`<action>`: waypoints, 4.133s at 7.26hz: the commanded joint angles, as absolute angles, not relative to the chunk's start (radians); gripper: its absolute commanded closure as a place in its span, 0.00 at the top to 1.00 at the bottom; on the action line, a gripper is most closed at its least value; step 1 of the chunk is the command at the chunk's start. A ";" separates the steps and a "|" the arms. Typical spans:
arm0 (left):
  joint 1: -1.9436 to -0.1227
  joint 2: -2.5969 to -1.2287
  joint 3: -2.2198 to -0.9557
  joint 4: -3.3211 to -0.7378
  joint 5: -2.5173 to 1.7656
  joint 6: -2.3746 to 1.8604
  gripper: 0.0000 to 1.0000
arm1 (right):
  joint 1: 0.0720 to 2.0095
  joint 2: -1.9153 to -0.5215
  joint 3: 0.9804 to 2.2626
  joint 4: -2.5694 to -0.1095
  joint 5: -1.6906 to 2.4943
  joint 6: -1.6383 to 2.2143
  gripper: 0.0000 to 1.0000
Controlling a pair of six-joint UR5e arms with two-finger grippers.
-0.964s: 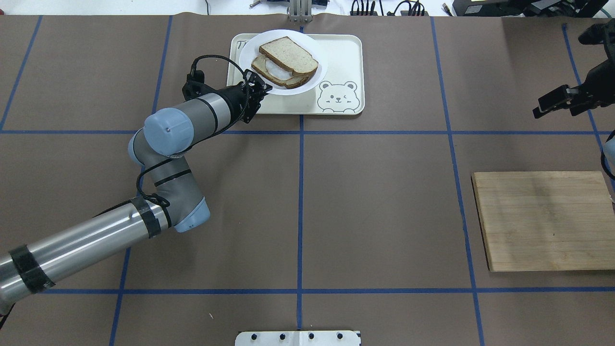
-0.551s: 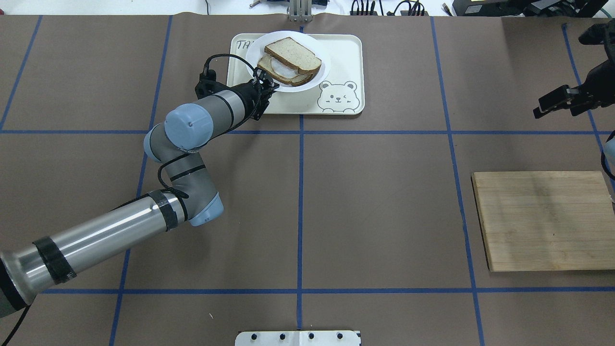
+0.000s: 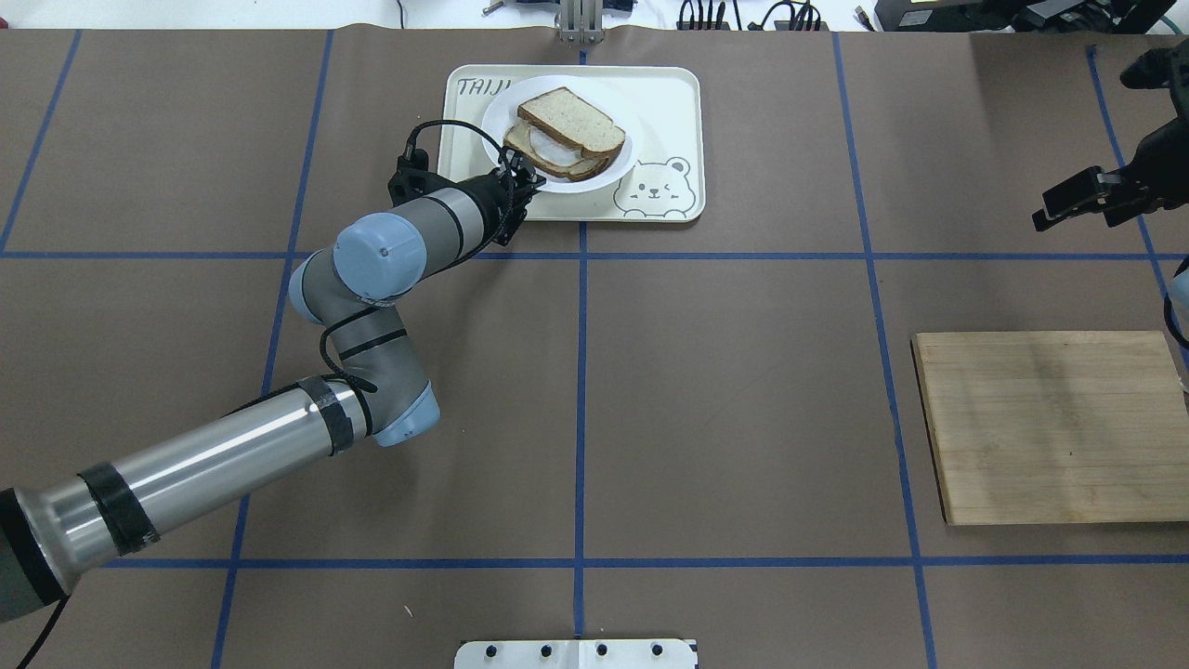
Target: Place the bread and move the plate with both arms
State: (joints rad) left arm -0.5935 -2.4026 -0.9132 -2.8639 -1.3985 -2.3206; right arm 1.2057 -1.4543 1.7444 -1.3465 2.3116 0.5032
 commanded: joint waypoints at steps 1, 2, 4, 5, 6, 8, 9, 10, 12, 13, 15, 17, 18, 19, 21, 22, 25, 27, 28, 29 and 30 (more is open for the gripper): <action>-0.585 -2.402 -0.920 -2.865 -1.396 -2.319 0.98 | 1.206 -1.456 1.746 -1.345 2.312 0.503 1.00; -0.580 -2.393 -0.940 -2.867 -1.397 -2.313 0.99 | 1.206 -1.454 1.746 -1.345 2.312 0.503 1.00; -0.581 -2.227 -1.191 -2.867 -1.428 -2.290 0.99 | 1.207 -1.451 1.746 -1.345 2.315 0.503 1.00; -0.586 -2.162 -1.281 -2.875 -1.480 -2.260 0.99 | 1.207 -1.451 1.746 -1.345 2.315 0.503 1.00; -0.589 -2.095 -1.349 -2.890 -1.508 -2.257 0.99 | 1.207 -1.453 1.746 -1.345 2.313 0.503 1.00; -0.615 -1.980 -1.426 -2.928 -1.522 -2.123 0.99 | 1.213 -1.450 1.749 -1.333 2.298 0.508 1.00; -0.624 -1.891 -1.465 -2.930 -1.517 -1.892 0.99 | 1.216 -1.447 1.761 -1.333 2.269 0.511 1.00; -0.659 -1.843 -1.471 -2.922 -1.516 -1.708 0.99 | 1.216 -1.445 1.763 -1.332 2.247 0.514 1.00; -0.792 -1.807 -1.462 -2.816 -1.548 -1.384 0.99 | 1.216 -1.447 1.769 -1.330 2.192 0.514 1.00; -0.875 -1.755 -1.465 -2.719 -1.621 -1.179 0.99 | 1.216 -1.445 1.773 -1.330 2.171 0.514 1.00; -1.077 -1.711 -1.462 -2.549 -1.838 -0.769 0.99 | 1.218 -1.457 1.773 -1.331 2.160 0.502 1.00; -1.289 -1.715 -1.470 -2.299 -2.027 -0.337 0.99 | 1.235 -1.480 1.764 -1.331 2.160 0.474 1.00; -1.357 -1.726 -1.497 -2.137 -2.116 -0.269 0.99 | 1.255 -1.489 1.758 -1.335 2.161 0.418 1.00; -1.403 -1.739 -1.528 -1.986 -2.243 -0.261 0.99 | 1.282 -1.505 1.752 -1.342 2.174 0.375 1.00; -1.437 -1.738 -1.641 -1.707 -2.368 -0.177 0.99 | 1.289 -1.529 1.752 -1.347 2.187 0.357 1.00; -1.437 -1.703 -1.679 -1.615 -2.353 -0.050 0.99 | 1.289 -1.522 1.753 -1.347 2.212 0.357 1.00; -1.431 -1.583 -1.666 -1.643 -2.365 0.023 0.99 | 1.287 -1.500 1.694 -1.350 2.247 0.368 1.00; -1.428 -1.586 -1.678 -1.666 -2.361 0.021 0.99 | 1.290 -1.502 1.707 -1.339 2.302 0.370 1.00; -1.422 -1.607 -1.684 -1.667 -2.370 0.012 0.99 | 1.290 -1.502 1.700 -1.335 2.309 0.356 1.00; -1.425 -1.606 -1.684 -1.669 -2.370 0.015 0.99 | 1.289 -1.499 1.698 -1.335 2.304 0.354 1.00; -1.422 -1.598 -1.683 -1.667 -2.368 0.012 0.99 | 1.289 -1.500 1.697 -1.336 2.313 0.333 1.00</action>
